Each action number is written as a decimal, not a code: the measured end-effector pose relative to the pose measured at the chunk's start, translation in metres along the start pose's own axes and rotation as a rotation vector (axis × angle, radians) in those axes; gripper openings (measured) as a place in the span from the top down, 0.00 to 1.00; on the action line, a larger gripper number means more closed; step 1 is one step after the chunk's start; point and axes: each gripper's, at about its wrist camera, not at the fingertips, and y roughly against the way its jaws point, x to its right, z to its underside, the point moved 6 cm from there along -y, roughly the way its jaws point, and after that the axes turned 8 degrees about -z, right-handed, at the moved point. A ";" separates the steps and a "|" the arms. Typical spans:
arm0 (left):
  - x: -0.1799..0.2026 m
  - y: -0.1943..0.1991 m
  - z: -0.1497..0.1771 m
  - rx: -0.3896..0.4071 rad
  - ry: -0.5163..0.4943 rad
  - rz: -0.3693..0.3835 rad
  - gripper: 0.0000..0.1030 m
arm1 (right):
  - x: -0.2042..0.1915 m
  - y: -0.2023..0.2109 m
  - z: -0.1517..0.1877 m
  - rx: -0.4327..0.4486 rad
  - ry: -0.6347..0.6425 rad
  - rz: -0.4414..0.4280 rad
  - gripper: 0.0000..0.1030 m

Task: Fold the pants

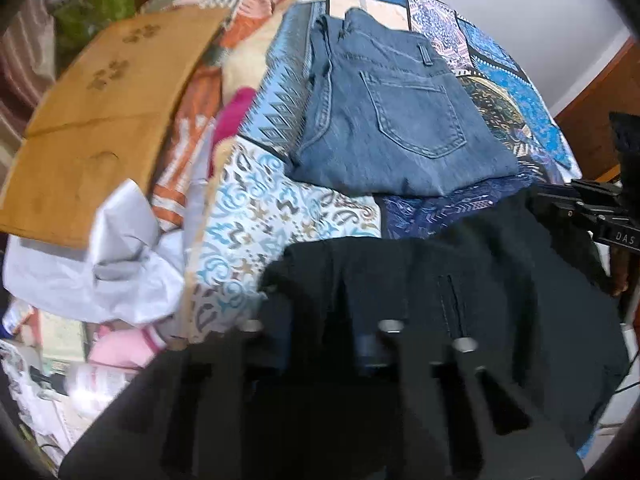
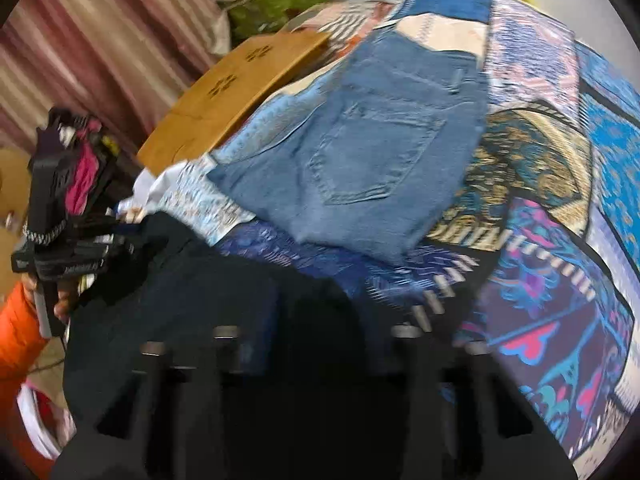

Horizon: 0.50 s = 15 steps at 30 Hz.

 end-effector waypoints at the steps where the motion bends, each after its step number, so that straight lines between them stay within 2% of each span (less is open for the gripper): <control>1: 0.000 0.003 0.001 0.016 -0.006 -0.015 0.88 | -0.005 -0.001 0.002 0.003 0.037 0.024 0.83; 2: -0.002 0.005 0.001 0.030 -0.007 -0.031 0.89 | -0.008 -0.002 0.002 0.006 0.068 0.052 0.90; 4: -0.009 0.008 0.002 0.064 -0.012 -0.110 0.89 | -0.006 0.000 0.001 0.030 0.095 0.094 0.93; 6: -0.015 0.005 0.001 0.066 -0.005 -0.119 0.88 | -0.003 0.000 -0.001 0.049 0.077 0.115 0.95; 8: -0.016 -0.001 0.001 0.039 -0.001 -0.106 0.88 | 0.002 -0.002 -0.002 0.029 0.031 0.119 0.95; 11: -0.014 0.009 0.000 0.029 -0.058 -0.147 0.77 | -0.005 0.007 -0.002 0.021 0.041 0.168 0.91; 13: -0.017 0.028 0.001 0.040 -0.064 -0.151 0.75 | -0.011 0.023 0.000 0.023 0.045 0.186 0.84; 15: -0.019 0.051 0.005 0.084 -0.069 -0.151 0.69 | -0.020 0.047 0.007 0.062 0.067 0.206 0.68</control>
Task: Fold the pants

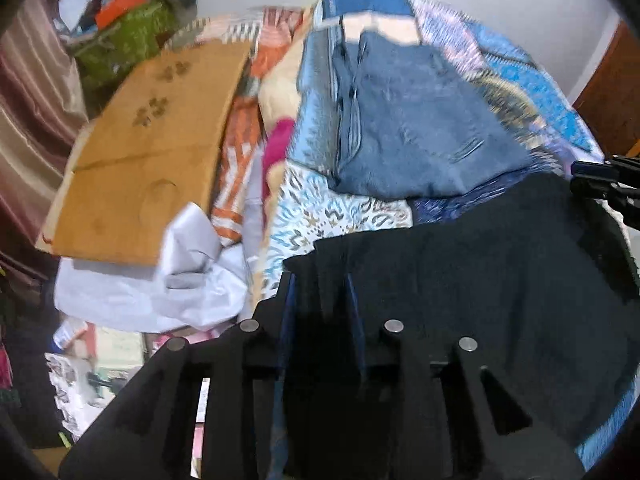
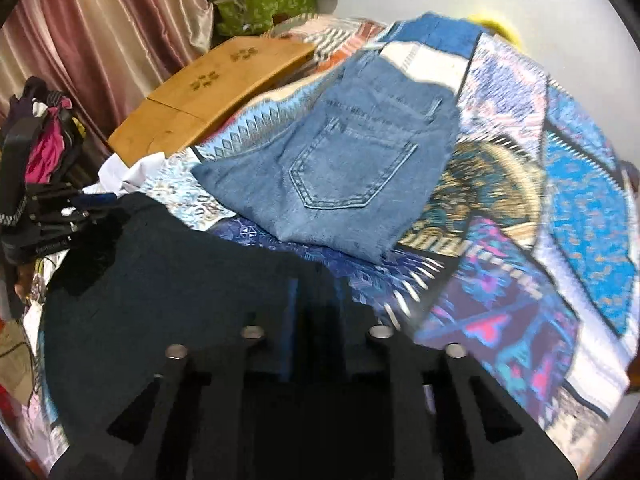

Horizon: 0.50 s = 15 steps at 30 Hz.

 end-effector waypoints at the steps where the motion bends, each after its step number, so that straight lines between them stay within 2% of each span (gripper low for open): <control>1: -0.004 0.014 0.003 0.022 0.001 0.004 0.66 | -0.004 0.019 0.006 0.032 0.016 0.009 0.64; 3: -0.006 0.034 0.011 0.053 0.000 0.015 0.56 | -0.011 0.042 0.016 0.070 0.031 0.026 0.60; 8: 0.007 0.071 0.045 0.072 -0.038 0.066 0.48 | -0.033 0.095 0.062 0.133 0.037 0.038 0.60; 11: 0.020 0.074 0.072 0.046 -0.064 0.064 0.37 | -0.044 0.104 0.090 0.138 0.004 0.029 0.60; 13: 0.023 0.070 0.085 0.031 -0.063 0.042 0.37 | -0.050 0.106 0.111 0.137 -0.008 0.036 0.60; 15: 0.020 0.062 0.100 -0.001 -0.019 0.037 0.35 | -0.055 0.106 0.127 0.132 -0.012 0.037 0.60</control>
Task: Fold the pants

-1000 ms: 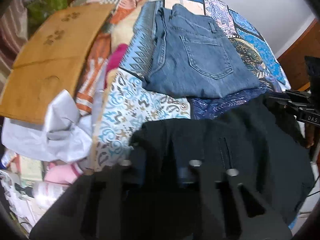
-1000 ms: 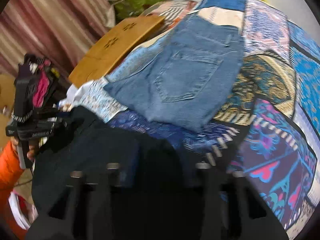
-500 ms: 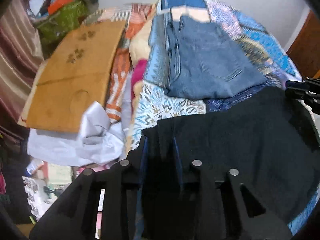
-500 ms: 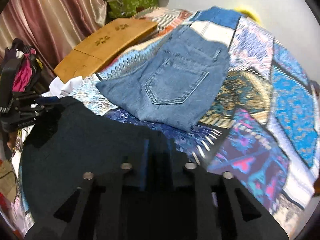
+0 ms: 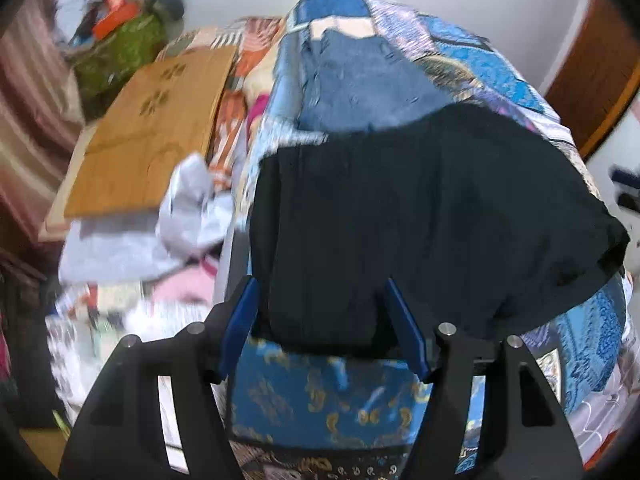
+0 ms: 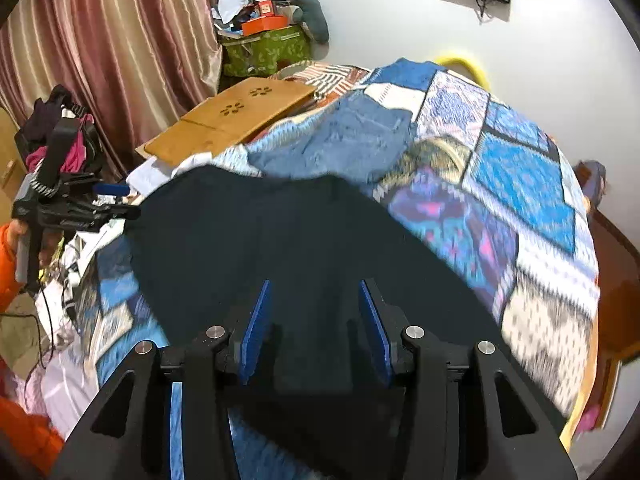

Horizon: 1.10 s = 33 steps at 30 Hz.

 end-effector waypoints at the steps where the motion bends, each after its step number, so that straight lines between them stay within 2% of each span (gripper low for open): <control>1: -0.004 -0.006 0.006 -0.022 0.036 0.000 0.34 | -0.003 0.001 0.009 -0.004 -0.006 -0.002 0.59; 3: -0.008 -0.015 0.014 -0.051 0.091 0.014 0.29 | -0.008 0.003 0.022 -0.001 -0.013 0.003 0.47; 7: -0.006 -0.028 0.021 -0.080 0.149 0.030 0.29 | -0.011 0.002 0.037 0.015 -0.021 -0.001 0.45; 8: -0.003 -0.031 0.022 -0.082 0.150 0.027 0.32 | -0.011 0.000 0.041 0.009 -0.024 0.002 0.45; 9: -0.001 -0.032 0.023 -0.082 0.153 0.035 0.41 | -0.011 -0.001 0.044 0.003 -0.023 0.007 0.45; 11: 0.005 -0.032 0.023 -0.084 0.145 0.053 0.50 | -0.008 -0.009 0.046 -0.005 -0.007 0.039 0.45; 13: 0.006 -0.026 0.021 -0.049 0.124 0.007 0.66 | -0.007 -0.012 0.049 0.004 0.009 0.066 0.45; 14: 0.005 -0.023 0.019 -0.030 0.094 -0.040 0.72 | -0.006 -0.014 0.048 0.009 0.013 0.065 0.47; 16: 0.003 -0.016 0.018 -0.005 0.081 -0.052 0.75 | -0.007 -0.014 0.049 0.014 0.011 0.051 0.65; 17: 0.000 -0.015 0.017 0.002 0.073 -0.070 0.76 | -0.006 -0.015 0.049 0.009 0.006 0.053 0.78; 18: -0.002 -0.016 0.016 0.003 0.061 -0.081 0.75 | -0.007 -0.015 0.050 0.009 0.007 0.050 0.85; 22: -0.006 -0.021 0.014 -0.042 0.028 -0.090 0.73 | -0.011 -0.009 0.054 0.028 0.008 0.029 0.87; 25: 0.000 -0.005 0.006 -0.014 -0.015 -0.132 0.70 | -0.011 -0.006 0.056 0.045 0.004 0.027 0.88; 27: 0.011 0.015 0.000 0.034 -0.033 -0.106 0.58 | -0.011 -0.005 0.057 0.052 -0.011 0.016 0.88; 29: 0.027 0.034 -0.005 0.076 -0.051 -0.039 0.51 | -0.010 -0.005 0.057 0.054 -0.014 0.011 0.88; 33: 0.068 0.057 -0.008 0.138 -0.136 0.045 0.46 | -0.010 -0.005 0.056 0.061 -0.024 -0.002 0.89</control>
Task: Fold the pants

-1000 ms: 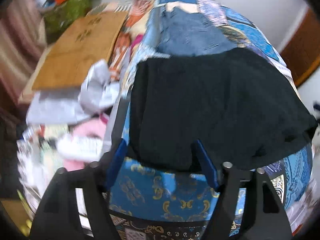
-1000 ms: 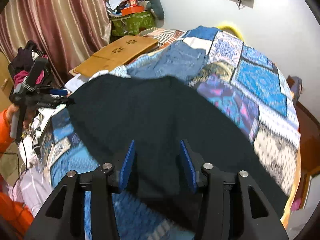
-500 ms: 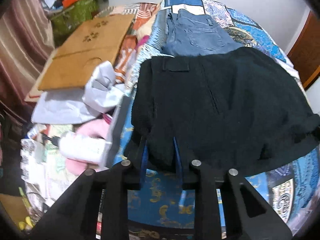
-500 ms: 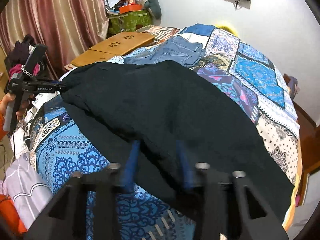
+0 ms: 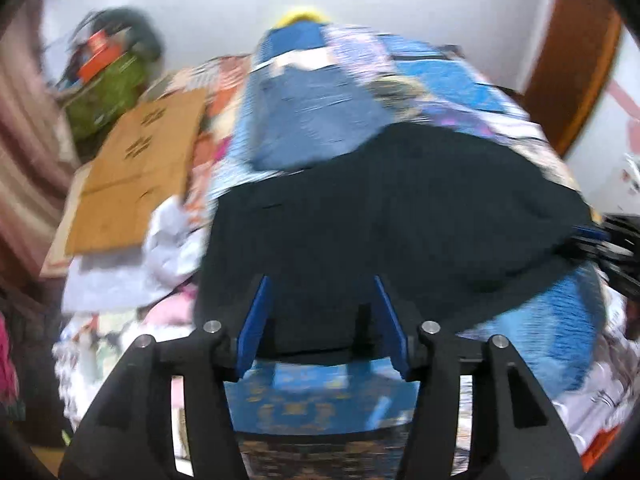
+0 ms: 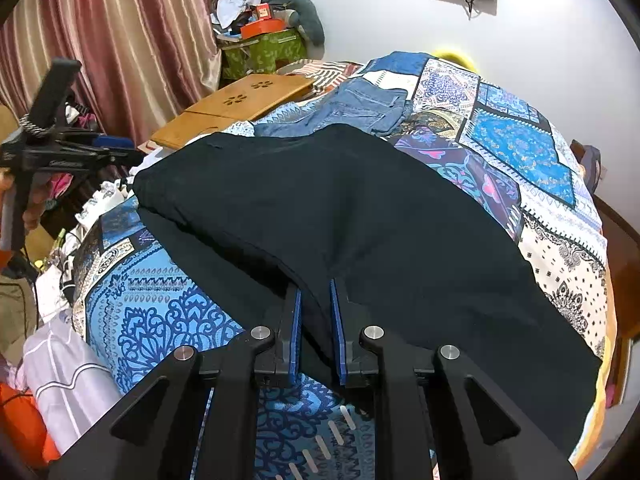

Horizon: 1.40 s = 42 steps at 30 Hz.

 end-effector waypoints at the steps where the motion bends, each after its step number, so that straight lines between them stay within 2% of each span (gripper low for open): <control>1: 0.010 0.002 -0.001 0.006 -0.019 0.025 0.45 | 0.000 0.000 0.000 0.002 -0.001 -0.002 0.90; 4: 0.047 -0.004 0.002 0.004 -0.104 0.087 0.43 | 0.001 0.002 0.000 0.008 -0.014 -0.011 0.91; 8: 0.076 -0.025 0.007 -0.007 -0.191 0.061 0.44 | 0.001 0.007 -0.001 0.030 -0.036 -0.025 0.93; 10: 0.081 -0.028 0.007 0.009 -0.205 0.046 0.56 | 0.000 0.010 -0.002 0.040 -0.032 -0.030 0.94; 11: 0.084 -0.026 0.006 0.027 -0.217 0.044 0.72 | -0.001 0.012 -0.002 0.043 -0.031 -0.037 0.94; 12: 0.085 -0.024 0.006 0.039 -0.225 0.036 0.80 | -0.003 0.013 -0.002 0.041 -0.031 -0.043 0.94; 14: 0.082 -0.014 0.007 0.068 -0.228 0.024 0.84 | -0.006 0.014 0.001 0.037 -0.026 -0.047 0.94; 17: 0.079 -0.013 0.011 0.055 -0.206 0.049 0.86 | -0.007 0.010 0.007 0.027 -0.030 -0.054 0.94; 19: 0.077 -0.018 0.021 0.020 -0.186 0.074 0.86 | -0.007 0.001 0.014 -0.011 -0.040 -0.060 0.93; 23: 0.074 -0.014 0.023 0.002 -0.147 0.094 0.85 | -0.008 0.006 0.017 -0.019 -0.050 -0.062 0.87; 25: 0.072 -0.008 0.020 -0.010 -0.133 0.105 0.85 | -0.007 0.015 0.015 -0.013 -0.060 -0.077 0.80; 27: 0.068 0.001 0.014 -0.007 -0.115 0.113 0.84 | -0.002 0.029 0.013 0.017 -0.064 -0.059 0.67; 29: 0.063 0.011 0.004 0.013 -0.080 0.120 0.79 | 0.009 0.045 0.013 0.059 -0.072 -0.024 0.62; 32: 0.055 0.020 -0.015 0.040 -0.025 0.103 0.66 | 0.037 0.068 0.018 0.105 -0.128 0.035 0.61; 36: 0.051 0.018 -0.039 0.064 0.033 0.082 0.50 | 0.093 0.095 0.035 0.152 -0.253 0.127 0.61; 39: 0.055 0.000 -0.051 0.034 0.061 0.059 0.49 | 0.140 0.112 0.053 0.163 -0.331 0.210 0.61; 42: 0.062 -0.028 -0.051 -0.046 0.090 0.063 0.49 | 0.183 0.125 0.070 0.154 -0.398 0.288 0.61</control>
